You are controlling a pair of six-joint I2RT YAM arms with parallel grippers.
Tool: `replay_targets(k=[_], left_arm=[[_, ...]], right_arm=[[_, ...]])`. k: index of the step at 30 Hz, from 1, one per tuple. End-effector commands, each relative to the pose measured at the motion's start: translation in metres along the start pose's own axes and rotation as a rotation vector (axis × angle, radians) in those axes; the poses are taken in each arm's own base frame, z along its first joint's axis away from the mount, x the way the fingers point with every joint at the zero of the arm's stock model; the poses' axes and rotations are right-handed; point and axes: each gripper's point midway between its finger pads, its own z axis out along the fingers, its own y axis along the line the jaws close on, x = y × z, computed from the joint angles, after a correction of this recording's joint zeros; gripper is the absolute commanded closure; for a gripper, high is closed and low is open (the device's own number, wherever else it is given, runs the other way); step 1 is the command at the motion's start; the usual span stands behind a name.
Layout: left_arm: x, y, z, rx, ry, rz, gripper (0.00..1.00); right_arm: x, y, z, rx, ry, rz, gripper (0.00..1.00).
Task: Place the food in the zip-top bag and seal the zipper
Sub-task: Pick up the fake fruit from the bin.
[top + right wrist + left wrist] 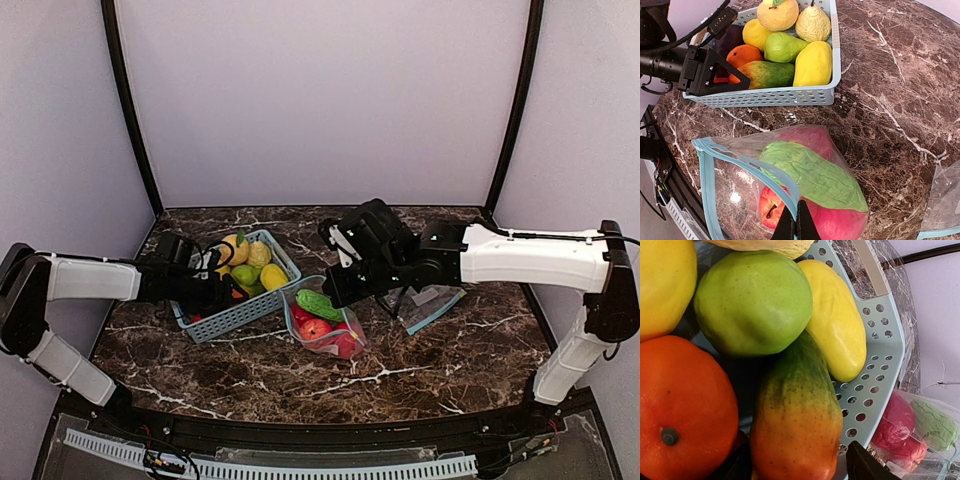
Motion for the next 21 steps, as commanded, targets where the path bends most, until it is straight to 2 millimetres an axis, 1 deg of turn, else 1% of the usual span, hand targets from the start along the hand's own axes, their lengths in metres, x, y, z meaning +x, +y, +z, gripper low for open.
replay_targets(k=[1,4,5,9,11,12,13,14,15,16,17,18,19,20,21], left_arm=[[0.006,0.007,0.008,0.005,0.020,-0.013,0.35],[0.004,0.007,0.008,0.000,0.009,-0.009,0.38],[0.003,0.007,0.007,-0.005,0.002,-0.007,0.41],[-0.007,0.007,-0.004,-0.037,-0.055,0.017,0.48],[-0.014,0.000,-0.019,-0.044,-0.104,0.046,0.50],[-0.014,0.000,-0.024,-0.055,-0.108,0.056,0.51],[-0.020,-0.005,-0.034,-0.056,-0.147,0.078,0.51],[-0.019,-0.005,-0.039,-0.069,-0.147,0.090,0.53],[-0.023,-0.011,-0.050,-0.067,-0.178,0.109,0.53],[-0.020,-0.011,-0.055,-0.078,-0.168,0.128,0.54],[-0.020,-0.018,-0.064,-0.062,-0.183,0.149,0.55],[-0.015,-0.019,-0.069,-0.067,-0.162,0.170,0.55],[-0.013,-0.025,-0.076,-0.051,-0.161,0.188,0.55],[-0.007,-0.025,-0.080,-0.058,-0.138,0.206,0.56],[-0.003,-0.031,-0.087,-0.034,-0.135,0.223,0.56]], right_arm=[[-0.007,0.001,-0.001,-0.005,-0.035,0.010,1.00],[-0.007,0.001,-0.002,-0.003,-0.037,0.010,1.00],[-0.008,0.001,-0.002,-0.003,-0.038,0.010,1.00],[-0.008,0.000,-0.003,-0.001,-0.041,0.011,1.00],[-0.009,0.000,-0.005,-0.001,-0.044,0.011,1.00],[-0.009,-0.001,-0.006,-0.001,-0.045,0.011,1.00],[-0.010,-0.001,-0.006,-0.001,-0.048,0.011,1.00],[-0.010,-0.001,-0.007,-0.003,-0.049,0.009,1.00],[-0.011,-0.001,-0.007,-0.005,-0.049,0.008,1.00],[-0.011,-0.001,-0.007,-0.008,-0.049,0.006,1.00],[-0.012,-0.001,-0.008,-0.012,-0.049,0.004,1.00],[-0.013,-0.001,-0.008,-0.022,-0.049,0.004,1.00],[-0.014,-0.001,-0.008,-0.029,-0.050,0.003,1.00],[-0.016,0.000,-0.009,-0.041,-0.053,0.000,1.00],[-0.017,0.000,-0.009,-0.052,-0.056,-0.003,1.00]])
